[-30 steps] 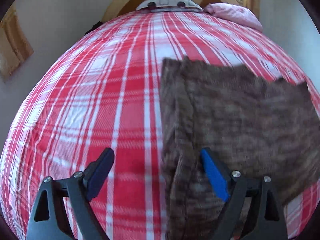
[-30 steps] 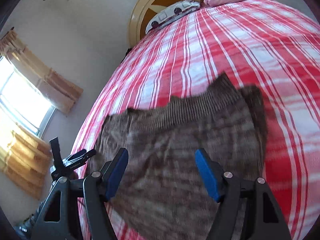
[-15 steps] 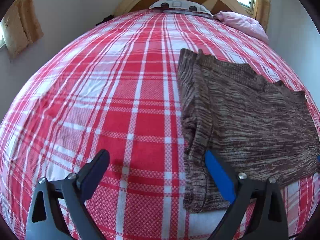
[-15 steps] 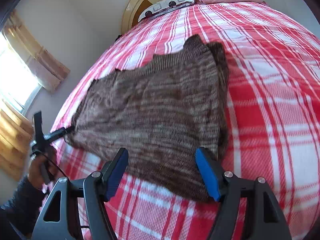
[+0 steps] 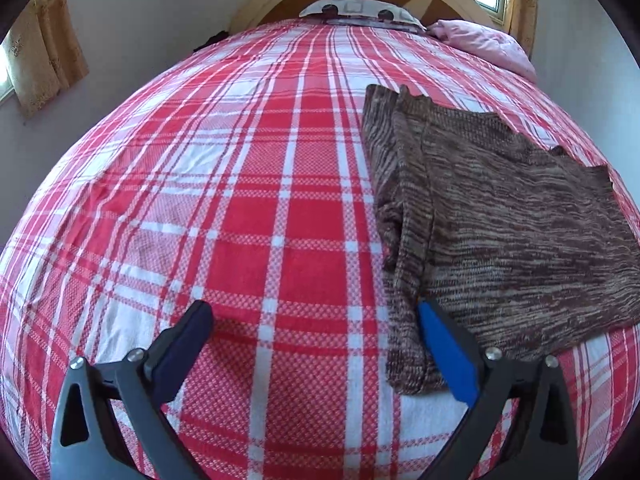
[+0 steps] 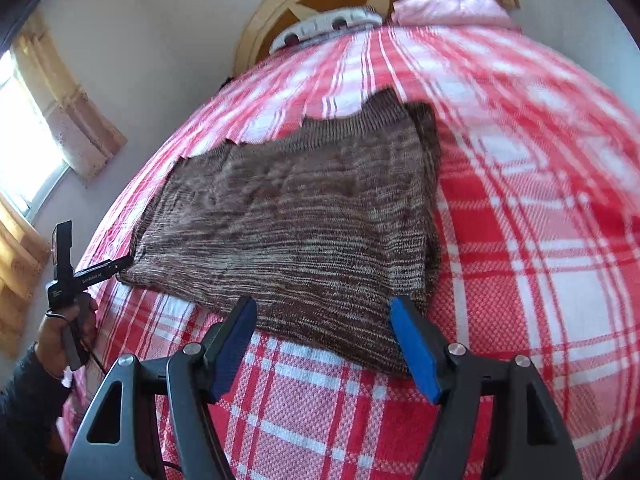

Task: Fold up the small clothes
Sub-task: 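Move the right tool over the edge of the folded sweater, then close the right tool on the folded sweater's edge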

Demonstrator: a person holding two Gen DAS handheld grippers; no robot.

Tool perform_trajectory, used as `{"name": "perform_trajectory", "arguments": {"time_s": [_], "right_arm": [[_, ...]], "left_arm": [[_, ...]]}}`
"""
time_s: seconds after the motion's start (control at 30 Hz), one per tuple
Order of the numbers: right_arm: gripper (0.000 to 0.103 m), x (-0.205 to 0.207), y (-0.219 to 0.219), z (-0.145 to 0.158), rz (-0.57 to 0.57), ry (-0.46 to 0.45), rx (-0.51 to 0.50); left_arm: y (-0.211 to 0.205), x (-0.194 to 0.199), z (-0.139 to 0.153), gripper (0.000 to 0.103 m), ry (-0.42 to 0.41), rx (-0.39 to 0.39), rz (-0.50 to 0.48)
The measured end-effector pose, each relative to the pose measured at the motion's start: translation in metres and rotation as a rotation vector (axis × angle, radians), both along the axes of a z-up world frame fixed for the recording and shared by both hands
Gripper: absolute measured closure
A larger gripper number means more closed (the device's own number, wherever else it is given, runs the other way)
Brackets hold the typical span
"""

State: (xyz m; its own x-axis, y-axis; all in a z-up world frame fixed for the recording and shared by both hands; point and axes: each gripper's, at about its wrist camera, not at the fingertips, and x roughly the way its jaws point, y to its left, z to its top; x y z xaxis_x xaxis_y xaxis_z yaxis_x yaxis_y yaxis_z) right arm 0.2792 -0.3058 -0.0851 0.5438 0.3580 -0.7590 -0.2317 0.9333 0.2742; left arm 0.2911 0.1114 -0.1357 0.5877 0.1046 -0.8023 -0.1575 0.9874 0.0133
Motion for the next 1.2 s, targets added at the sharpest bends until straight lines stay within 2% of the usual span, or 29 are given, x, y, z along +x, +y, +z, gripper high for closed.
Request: {"name": "perform_trajectory", "arguments": {"time_s": [0.1,0.17,0.3,0.37,0.5,0.63,0.8,0.9,1.1,1.2], "right_arm": [[0.032,0.000,0.004,-0.012,0.000,0.021,-0.079],[0.032,0.000,0.002,-0.014,-0.011,0.020,-0.093],[0.032,-0.006,0.000,0.004,-0.067,0.021,-0.085],[0.032,-0.009,0.011,0.014,-0.062,-0.005,-0.119],[0.032,-0.007,0.056,0.022,0.033,-0.046,-0.181],[0.033,-0.001,0.109,0.014,0.123,-0.091,-0.265],[0.033,0.003,0.165,0.004,0.215,-0.128,-0.318],[0.033,-0.003,0.200,0.000,0.291,-0.175,-0.359],[0.033,-0.022,0.260,-0.007,0.434,-0.274,-0.435],[0.033,-0.025,0.279,-0.011,0.476,-0.286,-0.442]], "left_arm": [[-0.002,0.000,0.000,0.000,-0.001,0.016,0.001],[-0.002,-0.002,0.000,0.000,0.003,0.016,-0.003],[0.004,-0.005,-0.001,0.000,0.001,-0.028,-0.007],[0.003,-0.005,-0.001,0.000,0.001,-0.030,-0.007],[0.002,-0.006,-0.001,0.000,0.003,-0.030,-0.011],[0.004,-0.010,-0.001,0.000,0.003,-0.045,-0.030],[0.007,-0.019,0.001,0.000,0.000,-0.065,-0.061],[0.014,-0.029,0.005,0.000,-0.017,-0.103,-0.072],[0.055,-0.040,0.009,0.000,-0.030,-0.118,0.010],[0.076,-0.043,0.007,0.000,-0.027,-0.126,0.048]]}}
